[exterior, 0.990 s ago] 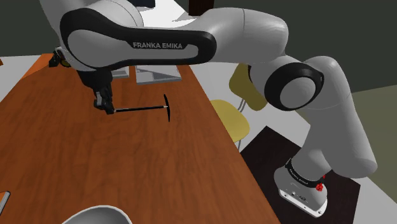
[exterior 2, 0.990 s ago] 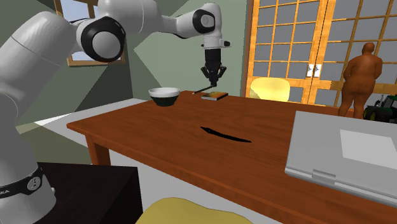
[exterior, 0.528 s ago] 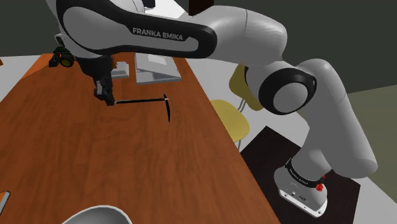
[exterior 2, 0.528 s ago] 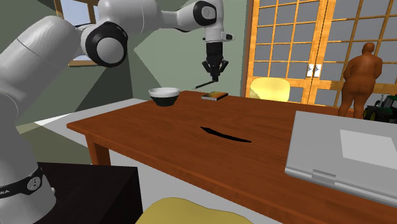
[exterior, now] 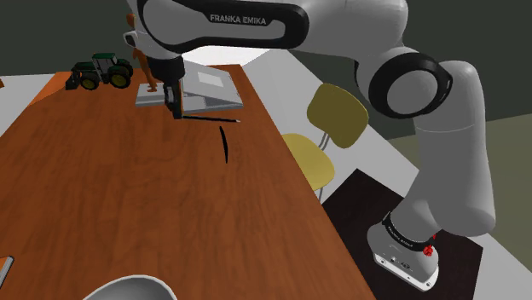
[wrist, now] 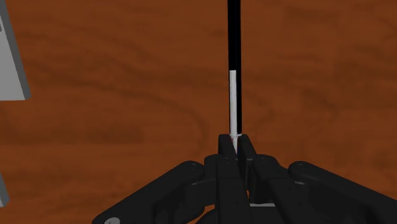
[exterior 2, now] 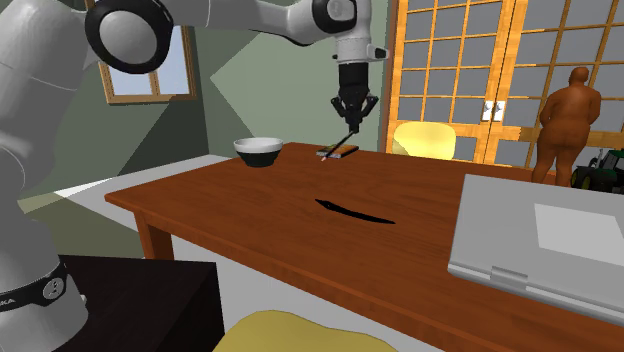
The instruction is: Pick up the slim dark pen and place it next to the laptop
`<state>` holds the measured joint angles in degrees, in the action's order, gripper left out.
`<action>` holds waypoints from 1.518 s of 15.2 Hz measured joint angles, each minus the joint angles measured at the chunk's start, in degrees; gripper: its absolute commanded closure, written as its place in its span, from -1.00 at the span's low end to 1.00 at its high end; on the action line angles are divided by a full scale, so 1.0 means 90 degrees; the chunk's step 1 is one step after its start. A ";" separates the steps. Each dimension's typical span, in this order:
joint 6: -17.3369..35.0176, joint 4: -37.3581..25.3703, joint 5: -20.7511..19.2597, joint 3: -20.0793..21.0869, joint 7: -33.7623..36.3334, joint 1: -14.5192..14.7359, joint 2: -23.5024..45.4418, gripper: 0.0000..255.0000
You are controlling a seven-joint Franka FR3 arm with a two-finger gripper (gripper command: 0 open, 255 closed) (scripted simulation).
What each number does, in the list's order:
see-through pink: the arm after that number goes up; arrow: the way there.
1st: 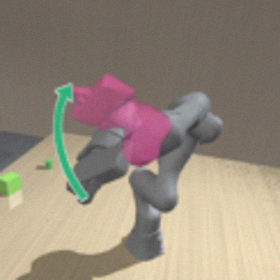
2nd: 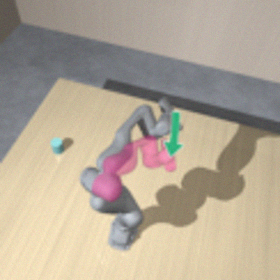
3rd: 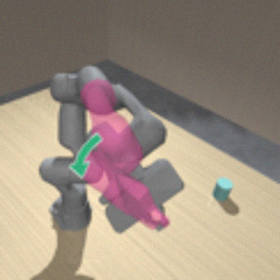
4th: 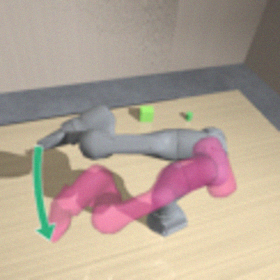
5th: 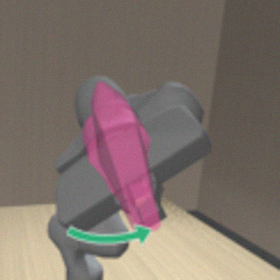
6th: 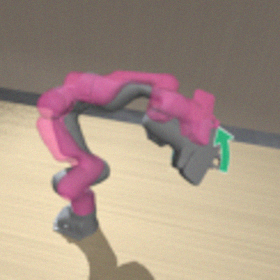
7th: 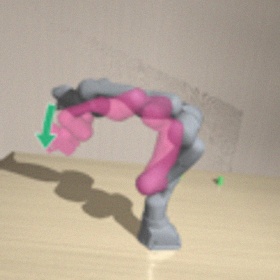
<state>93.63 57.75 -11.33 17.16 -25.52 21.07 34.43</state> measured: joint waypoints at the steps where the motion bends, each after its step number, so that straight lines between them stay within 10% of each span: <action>1: 0.0051 0.0121 0.0030 -0.0015 -0.0117 -0.0126 -0.0075 1.00; 16: 0.0230 0.0427 0.0362 -0.0366 -0.1994 -0.1742 -0.0292 1.00; 23: 0.0763 0.1006 0.0387 -0.0398 -0.2127 -0.1918 -0.0336 1.00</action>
<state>100.50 66.80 -7.84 13.57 -44.67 3.80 31.40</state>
